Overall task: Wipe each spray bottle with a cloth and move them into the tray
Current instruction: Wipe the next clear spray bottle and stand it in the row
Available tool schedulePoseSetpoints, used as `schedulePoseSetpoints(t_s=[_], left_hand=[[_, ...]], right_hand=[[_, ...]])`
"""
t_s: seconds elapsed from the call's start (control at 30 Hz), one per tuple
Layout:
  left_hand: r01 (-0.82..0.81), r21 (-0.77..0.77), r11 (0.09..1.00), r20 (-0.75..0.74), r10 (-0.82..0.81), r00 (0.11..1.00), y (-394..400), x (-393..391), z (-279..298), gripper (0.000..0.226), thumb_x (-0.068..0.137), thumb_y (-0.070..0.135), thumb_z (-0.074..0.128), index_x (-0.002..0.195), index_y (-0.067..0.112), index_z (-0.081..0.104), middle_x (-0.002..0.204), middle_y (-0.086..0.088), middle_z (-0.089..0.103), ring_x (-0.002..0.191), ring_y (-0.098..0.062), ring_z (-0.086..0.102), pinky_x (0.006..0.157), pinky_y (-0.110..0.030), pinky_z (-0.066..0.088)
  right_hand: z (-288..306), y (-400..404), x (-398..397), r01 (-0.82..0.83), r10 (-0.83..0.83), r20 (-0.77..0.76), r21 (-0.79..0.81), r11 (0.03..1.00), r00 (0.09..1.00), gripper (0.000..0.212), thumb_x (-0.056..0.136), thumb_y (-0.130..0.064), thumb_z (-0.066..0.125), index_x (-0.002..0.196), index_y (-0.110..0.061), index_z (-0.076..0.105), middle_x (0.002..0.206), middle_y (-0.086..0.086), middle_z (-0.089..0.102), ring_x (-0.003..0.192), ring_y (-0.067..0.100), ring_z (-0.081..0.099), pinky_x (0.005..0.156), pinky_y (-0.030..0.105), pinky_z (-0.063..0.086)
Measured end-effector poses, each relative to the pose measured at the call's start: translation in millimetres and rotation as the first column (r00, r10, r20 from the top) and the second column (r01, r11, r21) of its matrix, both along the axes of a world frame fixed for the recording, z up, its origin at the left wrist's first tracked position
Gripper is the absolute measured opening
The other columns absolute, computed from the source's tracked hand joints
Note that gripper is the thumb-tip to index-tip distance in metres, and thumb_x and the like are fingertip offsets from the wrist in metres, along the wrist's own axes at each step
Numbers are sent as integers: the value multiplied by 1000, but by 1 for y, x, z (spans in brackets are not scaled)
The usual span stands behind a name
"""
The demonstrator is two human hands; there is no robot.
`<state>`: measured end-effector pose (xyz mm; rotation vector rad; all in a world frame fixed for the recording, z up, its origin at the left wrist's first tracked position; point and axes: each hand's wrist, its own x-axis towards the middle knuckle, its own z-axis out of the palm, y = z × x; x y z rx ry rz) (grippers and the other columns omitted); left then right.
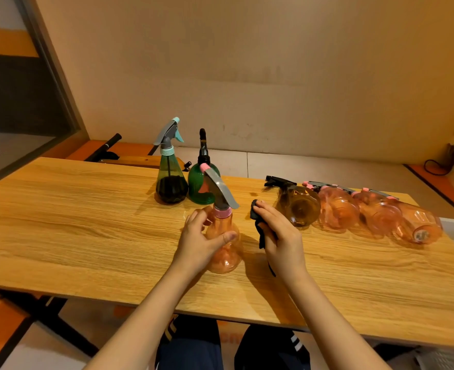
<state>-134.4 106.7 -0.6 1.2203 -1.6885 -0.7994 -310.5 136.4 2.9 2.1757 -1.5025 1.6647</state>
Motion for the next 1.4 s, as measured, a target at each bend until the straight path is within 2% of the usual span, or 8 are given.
schedulePoseSetpoints(t_s=[0.1,0.2,0.3,0.6,0.8,1.03,1.17,1.4], left_hand=[[59,94,994,-75,-52,996,-1,-2,-1,65,64,60,65,118,25,56,121,-1,54,118,-16,49,97,-32,43],[247,209,946,-264,-189,946,3,-6,-1,29,84,31,67,110,33,55,112,5,63,107,-11,60,86,-17,48],[209,167,964,-181,-178,967,0,-7,-4,28,87,16,68,107,30,56,109,6,63,103,-12,59,79,-11,46],[321,359,876,-127,-294,947,1,1,-5,82,75,14,79,142,22,32,122,10,51,110,-5,51,77,-8,43],[280,288,916,-148,-246,958,1,1,-3,58,57,42,83,107,36,54,108,14,64,100,-3,62,81,-17,49],[267,250,931,-117,-245,963,-3,-10,1,40,68,34,81,101,35,59,98,12,70,93,-7,66,81,-26,53],[227,221,948,-60,-219,974,-3,-16,5,33,74,24,80,95,34,56,94,13,66,89,-6,63,75,-20,50],[248,239,939,-44,-244,969,-6,-16,9,49,77,32,78,118,29,51,104,15,61,97,-4,59,74,-14,45]], right_hand=[[-1,1,-1,20,-20,23,2,1000,1000,34,82,5,54,114,-2,63,123,2,55,118,10,49,102,20,38],[-2,2,-2,33,-34,36,14,999,999,35,81,6,54,114,-2,63,123,2,55,118,8,49,102,18,37],[-1,3,-3,38,-39,48,14,999,998,35,81,6,54,114,-2,63,122,2,55,118,8,48,102,17,37],[2,5,-2,49,-50,60,7,999,997,35,81,5,53,114,-3,63,122,1,55,118,9,48,101,16,37],[13,7,-5,47,-41,118,-50,998,992,34,86,0,51,118,-11,57,123,1,54,120,-1,45,102,17,37],[65,-9,-2,23,-77,-207,-252,967,975,31,86,4,53,115,4,61,123,16,58,119,24,51,102,33,42],[70,-31,15,6,-81,-473,-158,987,877,46,68,16,69,111,1,65,117,19,62,114,35,56,97,43,39],[42,-29,-3,95,-102,-422,-38,995,901,46,67,20,67,108,0,66,119,18,62,115,36,55,95,46,38]])
